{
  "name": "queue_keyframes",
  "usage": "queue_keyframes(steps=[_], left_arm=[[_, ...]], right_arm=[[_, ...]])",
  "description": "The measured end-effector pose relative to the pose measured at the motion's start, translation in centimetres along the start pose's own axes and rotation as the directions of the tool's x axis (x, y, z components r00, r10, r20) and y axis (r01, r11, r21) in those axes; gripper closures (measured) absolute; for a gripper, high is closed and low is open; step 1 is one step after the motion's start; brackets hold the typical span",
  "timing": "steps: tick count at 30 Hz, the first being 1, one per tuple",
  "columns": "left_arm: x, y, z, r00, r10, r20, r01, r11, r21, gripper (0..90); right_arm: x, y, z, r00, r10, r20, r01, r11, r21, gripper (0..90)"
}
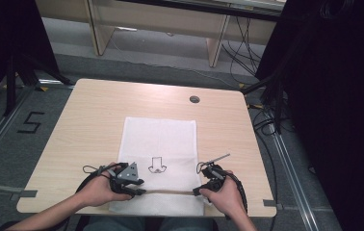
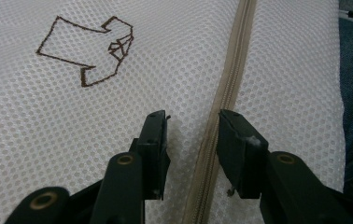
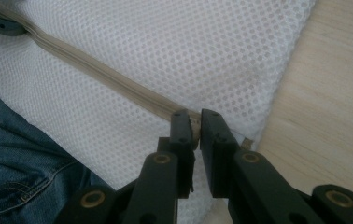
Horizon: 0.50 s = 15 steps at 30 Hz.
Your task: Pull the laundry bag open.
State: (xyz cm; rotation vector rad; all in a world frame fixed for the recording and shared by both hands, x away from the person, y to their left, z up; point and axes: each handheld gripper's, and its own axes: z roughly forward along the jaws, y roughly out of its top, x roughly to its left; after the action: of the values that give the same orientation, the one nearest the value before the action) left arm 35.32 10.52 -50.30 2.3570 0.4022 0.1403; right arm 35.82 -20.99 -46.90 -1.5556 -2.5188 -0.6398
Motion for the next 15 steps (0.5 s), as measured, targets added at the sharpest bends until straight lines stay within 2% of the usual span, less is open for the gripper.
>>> queue_keyframes(steps=[1, 2, 6, 9, 11, 15], left_arm=[[0.0, 0.0, 0.0, 1.0, -0.001, 0.0, 0.001, 1.0, -0.001, 62.2], [0.0, 0.0, 0.0, 1.0, -0.001, 0.0, 0.001, 1.0, 0.0, 62.2], [0.1, 0.0, 0.1, 0.9999, -0.001, 0.012, 0.001, 1.0, 0.003, 61.8], [0.1, 0.0, 0.1, 0.9999, -0.002, 0.013, 0.002, 1.0, 0.003, 61.8], [0.0, 0.0, 0.1, 1.0, -0.001, 0.01, 0.001, 1.0, 0.002, 61.7], [0.1, 0.0, 0.1, 0.9999, -0.001, 0.012, 0.001, 1.0, 0.001, 61.5]], right_arm=[[0.1, 0.0, 0.0, 0.9997, -0.018, -0.014, 0.018, 1.0, -0.008, 83.6], [0.3, 0.0, 0.0, 1.0, -0.007, -0.002, 0.007, 1.0, -0.002, 83.3], [1.0, 0.3, 0.5, 0.9995, -0.032, 0.005, 0.032, 0.999, -0.003, 80.7], [1.5, 0.4, 0.9, 0.9996, -0.027, 0.005, 0.027, 1.0, 0.005, 76.5], [1.6, 0.5, 1.3, 0.9988, -0.047, 0.012, 0.047, 0.999, 0.003, 75.2], [1.9, 0.6, 1.2, 0.9989, -0.046, -0.01, 0.046, 0.999, -0.025, 72.9]])
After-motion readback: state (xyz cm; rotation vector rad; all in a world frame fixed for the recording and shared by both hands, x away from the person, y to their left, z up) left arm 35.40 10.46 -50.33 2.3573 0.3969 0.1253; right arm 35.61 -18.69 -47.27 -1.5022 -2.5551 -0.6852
